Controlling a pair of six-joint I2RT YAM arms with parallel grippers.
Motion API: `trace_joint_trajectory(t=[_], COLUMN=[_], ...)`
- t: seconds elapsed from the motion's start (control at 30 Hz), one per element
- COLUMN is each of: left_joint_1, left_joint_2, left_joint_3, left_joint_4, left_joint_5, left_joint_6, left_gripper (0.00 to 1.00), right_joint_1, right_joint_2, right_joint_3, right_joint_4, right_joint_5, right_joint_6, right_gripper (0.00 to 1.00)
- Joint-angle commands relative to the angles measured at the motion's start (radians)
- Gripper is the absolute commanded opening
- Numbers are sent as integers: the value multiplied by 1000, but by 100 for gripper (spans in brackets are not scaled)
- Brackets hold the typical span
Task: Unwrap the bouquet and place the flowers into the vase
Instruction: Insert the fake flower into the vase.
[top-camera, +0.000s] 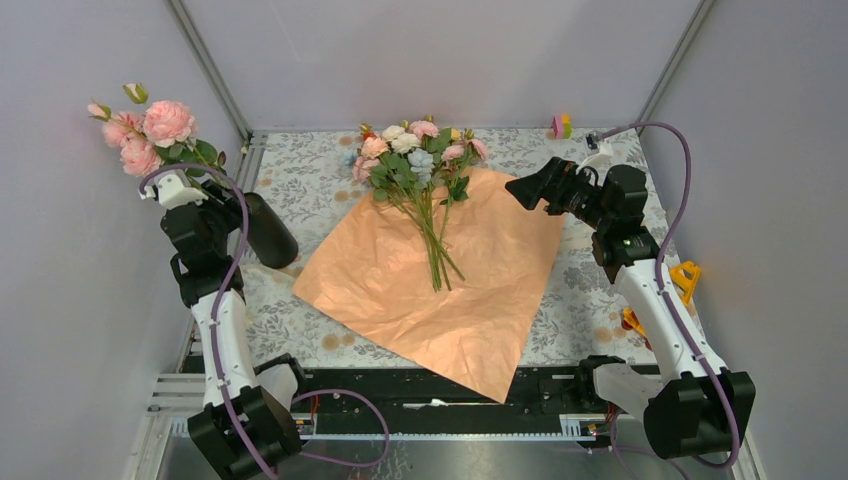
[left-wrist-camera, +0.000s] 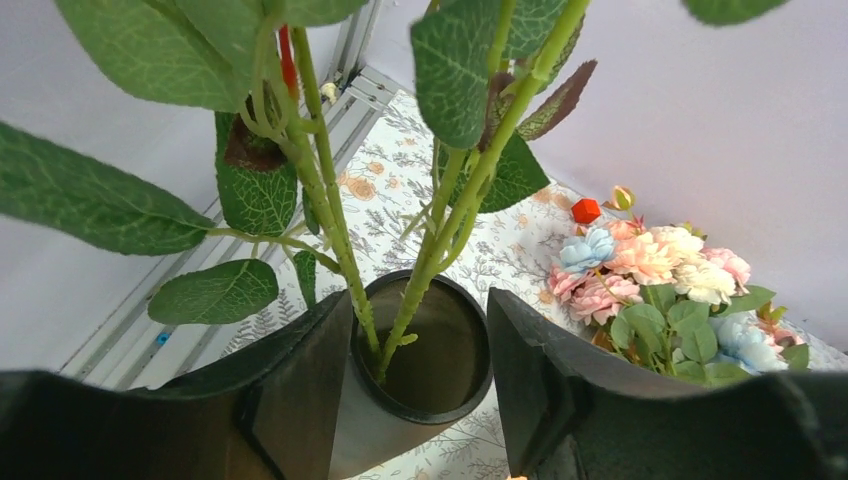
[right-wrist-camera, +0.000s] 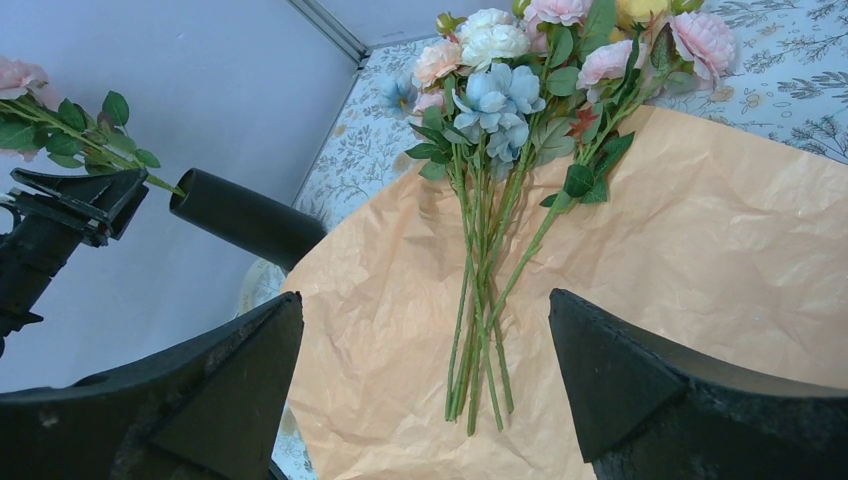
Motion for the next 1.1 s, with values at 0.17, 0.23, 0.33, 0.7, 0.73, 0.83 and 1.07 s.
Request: trace_joint_trajectory(t=[0.17,0.23,0.33,0.7,0.73,0.83,1.07], left_joint_1=[5,1,-12,-299,-374,-591,-790], left_joint_2=[-63,-75,-93,-182,-180,-138,114], left_joint_3=[91,105,149,208,216,238,296], left_joint_4=[-68,-120,-269,-469,-475,-475,-373], left_joint_5=[20,-4,-122,-294,-332,-400,-106], left_joint_6=[-60,-78,-135,-135,-118,-78,-42], left_gripper=[59,62,67,77,78,78,79], right_joint_1=[-5,-5,-4,-5,-3,5,213], right_joint_2=[-1,3,6,53,63,94,169], right_joint_3=[4,5,15,23,23,33,91], right_joint_4=[45,45,24,18,18,-5,-155], right_joint_5=[-35,-36,-29,-49,-57,-59,138], right_joint_6=[9,10,-1,24,30,38,-119], right_gripper=[99,99,99,99,99,95,92])
